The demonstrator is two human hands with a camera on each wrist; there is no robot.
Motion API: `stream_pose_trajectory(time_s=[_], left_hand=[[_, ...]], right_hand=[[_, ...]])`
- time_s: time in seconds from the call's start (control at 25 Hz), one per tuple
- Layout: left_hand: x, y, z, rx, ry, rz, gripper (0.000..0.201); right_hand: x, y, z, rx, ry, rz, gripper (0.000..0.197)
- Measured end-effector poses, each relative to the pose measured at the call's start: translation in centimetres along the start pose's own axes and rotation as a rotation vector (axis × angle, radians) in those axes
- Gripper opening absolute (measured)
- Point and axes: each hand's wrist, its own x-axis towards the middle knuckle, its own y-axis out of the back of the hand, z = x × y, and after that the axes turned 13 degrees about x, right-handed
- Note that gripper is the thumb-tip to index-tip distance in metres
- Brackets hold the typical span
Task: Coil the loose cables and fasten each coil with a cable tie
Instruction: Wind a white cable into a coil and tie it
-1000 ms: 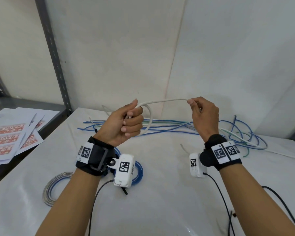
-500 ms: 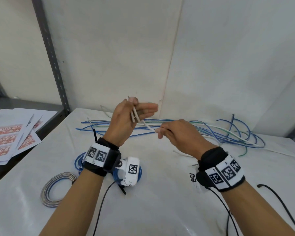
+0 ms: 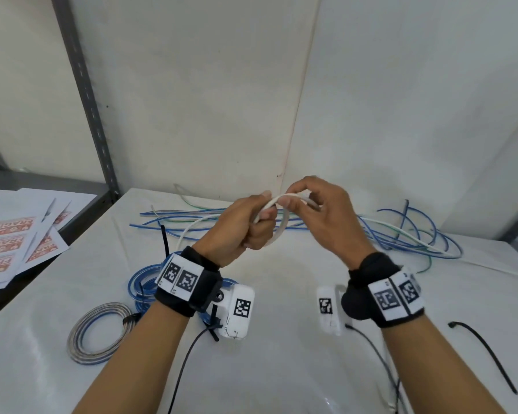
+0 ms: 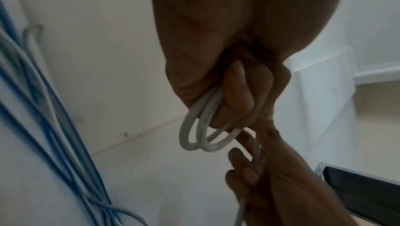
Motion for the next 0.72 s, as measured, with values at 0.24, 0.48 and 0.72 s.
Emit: stream_pose_trajectory(time_s=[0.24,0.48,0.72], left_hand=[[0.3,0.2,0.0,-0.339,0.039,-0.016,0.052],[0.3,0.0,0.1,-0.372,0.048,-0.016,0.049],[0.1,4.3,0.5,-0.746,-0.196,0.131,0.042]], right_hand=[[-0.7,-4.4,1.1,0.153,0.049,0.217,0.016],[-1.4,-4.4,2.7,0.214,0.021,0.272,0.019],[-3.5,-2.8,4.5,0.237,-0.121,0.183,0.017]])
